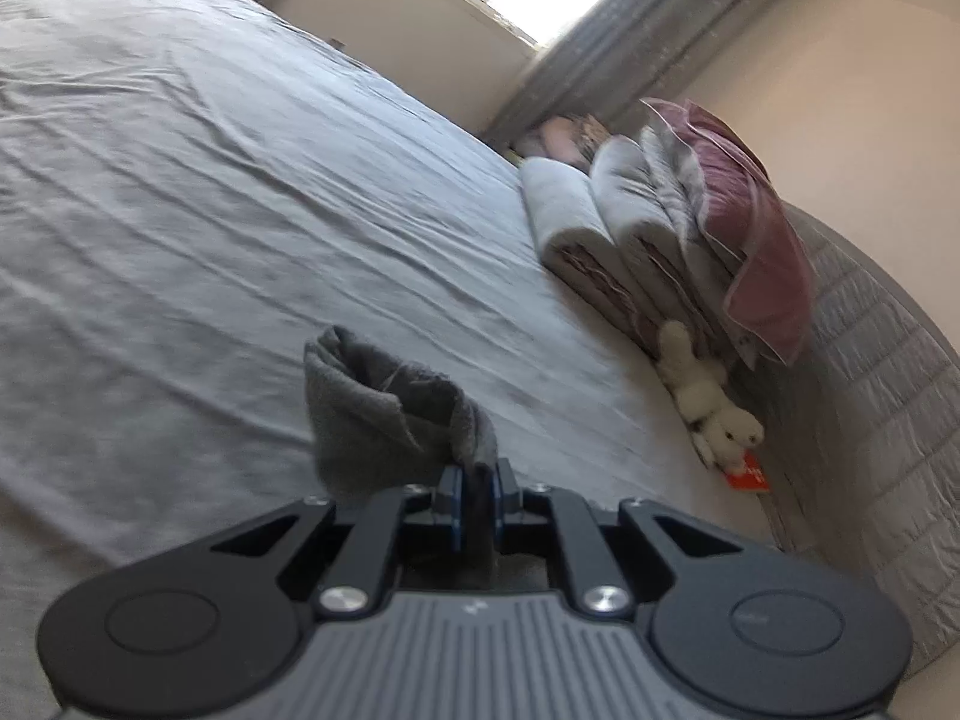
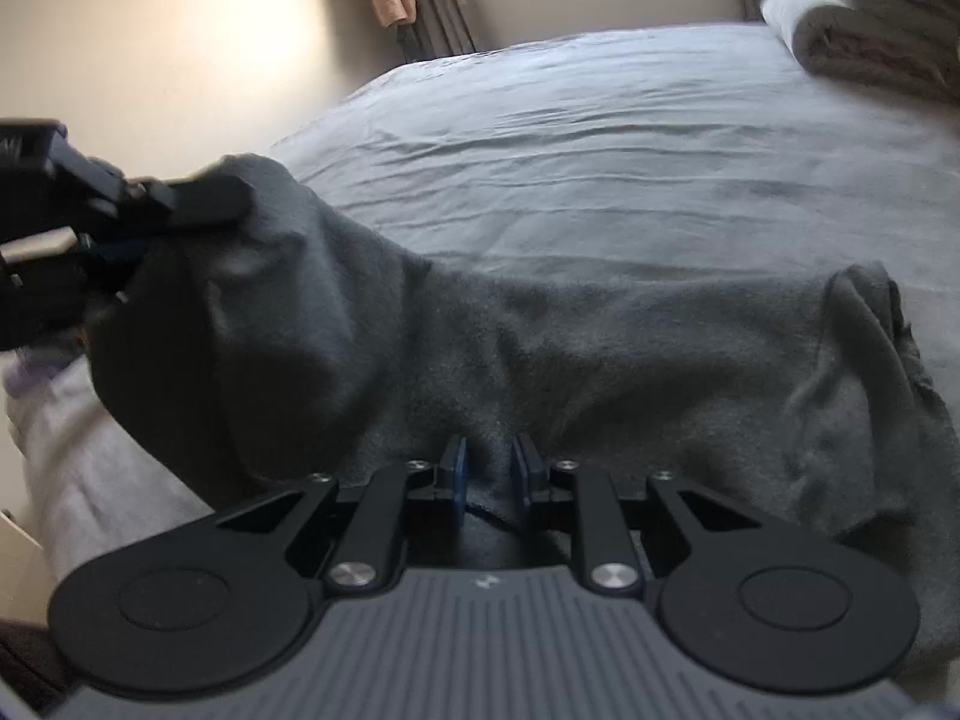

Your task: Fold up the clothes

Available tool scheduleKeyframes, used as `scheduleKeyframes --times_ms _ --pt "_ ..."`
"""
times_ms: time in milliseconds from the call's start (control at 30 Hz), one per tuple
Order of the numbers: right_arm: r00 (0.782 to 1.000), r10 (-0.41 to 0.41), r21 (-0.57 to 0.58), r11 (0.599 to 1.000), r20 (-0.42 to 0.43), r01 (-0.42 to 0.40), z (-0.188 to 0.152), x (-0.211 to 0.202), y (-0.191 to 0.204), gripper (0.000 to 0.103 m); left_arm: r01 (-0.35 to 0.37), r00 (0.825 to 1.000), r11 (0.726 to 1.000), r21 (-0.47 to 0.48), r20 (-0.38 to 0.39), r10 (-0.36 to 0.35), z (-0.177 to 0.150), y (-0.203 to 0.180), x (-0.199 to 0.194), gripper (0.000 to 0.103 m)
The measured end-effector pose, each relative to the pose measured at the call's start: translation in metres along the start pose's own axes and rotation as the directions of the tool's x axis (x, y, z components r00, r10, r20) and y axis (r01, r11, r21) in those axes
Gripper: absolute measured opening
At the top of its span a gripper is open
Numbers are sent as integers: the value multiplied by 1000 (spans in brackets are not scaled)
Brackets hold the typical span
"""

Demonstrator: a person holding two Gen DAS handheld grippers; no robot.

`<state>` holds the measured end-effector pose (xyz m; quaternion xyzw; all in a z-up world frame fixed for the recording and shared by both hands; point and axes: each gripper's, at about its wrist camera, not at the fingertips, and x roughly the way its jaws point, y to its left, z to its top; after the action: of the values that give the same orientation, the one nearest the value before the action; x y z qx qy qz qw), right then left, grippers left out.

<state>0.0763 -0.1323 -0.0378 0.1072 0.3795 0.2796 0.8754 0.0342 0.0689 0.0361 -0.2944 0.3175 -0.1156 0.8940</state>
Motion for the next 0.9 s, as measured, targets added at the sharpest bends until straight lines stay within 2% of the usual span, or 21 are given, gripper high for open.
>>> scheduleKeyframes --times_ms 100,200,400,533,600,667,767,833,900 --pt "996 60 144 987 65 -69 10 -22 -25 44 2 1000 1000 30 -16 -2 -2 -17 15 9" --pt "986 101 282 950 136 -136 15 -40 -54 53 1 999 999 45 -42 1 -5 -29 34 9" --pt "962 158 510 822 223 -253 13 -53 -102 56 -2 994 996 88 -112 12 -17 -45 70 9" --pt "949 191 587 750 250 -305 10 -49 -115 61 26 984 988 151 -180 2 -28 -50 85 12" --pt "945 206 613 722 253 -321 9 -46 -118 65 67 980 984 164 -198 -33 -32 -48 83 18" --pt "945 214 627 709 245 -323 8 -44 -119 67 121 975 979 166 -205 -86 -33 -46 76 21" --pt "949 214 633 708 230 -313 8 -40 -117 69 205 965 966 161 -197 -172 -31 -42 59 33" --pt "952 211 631 713 223 -306 9 -40 -116 70 225 966 958 176 -171 -195 -29 -39 47 35" --pt "954 205 622 725 217 -297 10 -43 -114 70 204 976 956 210 -119 -182 -27 -33 35 35"
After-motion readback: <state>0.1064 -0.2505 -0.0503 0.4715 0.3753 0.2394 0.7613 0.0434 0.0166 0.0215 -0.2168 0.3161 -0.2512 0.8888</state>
